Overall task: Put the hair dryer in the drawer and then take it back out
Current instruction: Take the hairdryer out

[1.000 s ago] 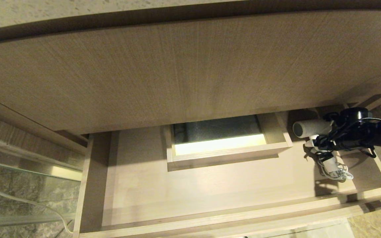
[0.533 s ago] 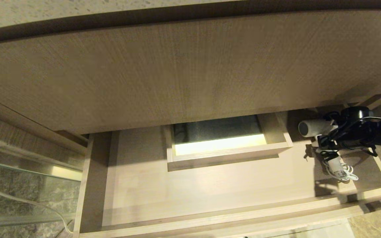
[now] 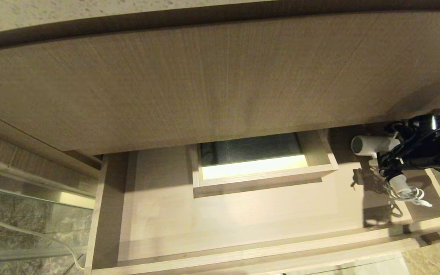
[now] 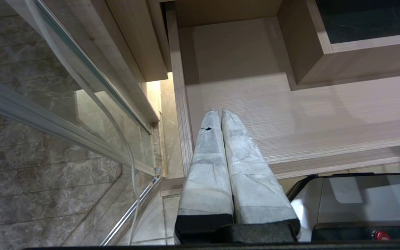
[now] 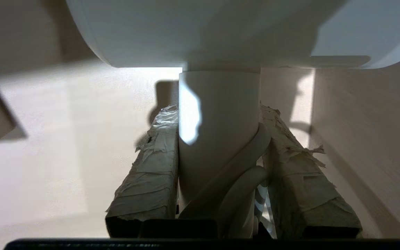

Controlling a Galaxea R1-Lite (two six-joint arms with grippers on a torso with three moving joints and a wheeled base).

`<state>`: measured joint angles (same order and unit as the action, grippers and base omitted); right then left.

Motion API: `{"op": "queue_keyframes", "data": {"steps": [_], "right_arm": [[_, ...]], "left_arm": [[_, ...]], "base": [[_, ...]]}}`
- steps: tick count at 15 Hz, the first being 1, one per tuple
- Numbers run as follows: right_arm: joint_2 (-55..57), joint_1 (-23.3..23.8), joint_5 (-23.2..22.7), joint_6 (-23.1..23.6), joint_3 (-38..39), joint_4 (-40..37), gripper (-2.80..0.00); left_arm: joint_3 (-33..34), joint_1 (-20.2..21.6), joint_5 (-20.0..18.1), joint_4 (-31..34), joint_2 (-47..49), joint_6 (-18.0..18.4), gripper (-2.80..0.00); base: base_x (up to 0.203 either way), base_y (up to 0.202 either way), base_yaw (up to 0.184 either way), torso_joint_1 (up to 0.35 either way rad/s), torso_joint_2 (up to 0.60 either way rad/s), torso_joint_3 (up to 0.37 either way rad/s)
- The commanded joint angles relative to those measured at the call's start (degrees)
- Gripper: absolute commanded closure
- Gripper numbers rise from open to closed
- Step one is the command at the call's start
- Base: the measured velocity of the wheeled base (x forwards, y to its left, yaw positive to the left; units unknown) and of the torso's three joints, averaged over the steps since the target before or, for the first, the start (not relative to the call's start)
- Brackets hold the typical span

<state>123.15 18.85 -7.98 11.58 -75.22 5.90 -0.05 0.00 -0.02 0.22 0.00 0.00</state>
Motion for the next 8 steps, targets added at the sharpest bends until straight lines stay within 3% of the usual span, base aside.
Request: {"op": "queue_keyframes", "data": {"steps": [1, 8], "right_arm": [[-4.2, 0.0, -0.1, 0.5, 2.6, -0.1, 0.0], [-18.0, 0.0, -2.7, 6.6, 14.1, -0.7, 0.0]], "left_arm": [[0.0, 0.0, 0.0, 0.0, -0.1, 0.0, 0.0], [0.0, 0.0, 0.0, 0.0, -0.1, 0.0, 0.0]], "base": [[0.0, 0.0, 0.0, 0.0, 0.0, 0.0], [0.0, 0.0, 0.0, 0.0, 0.0, 0.0]]}}
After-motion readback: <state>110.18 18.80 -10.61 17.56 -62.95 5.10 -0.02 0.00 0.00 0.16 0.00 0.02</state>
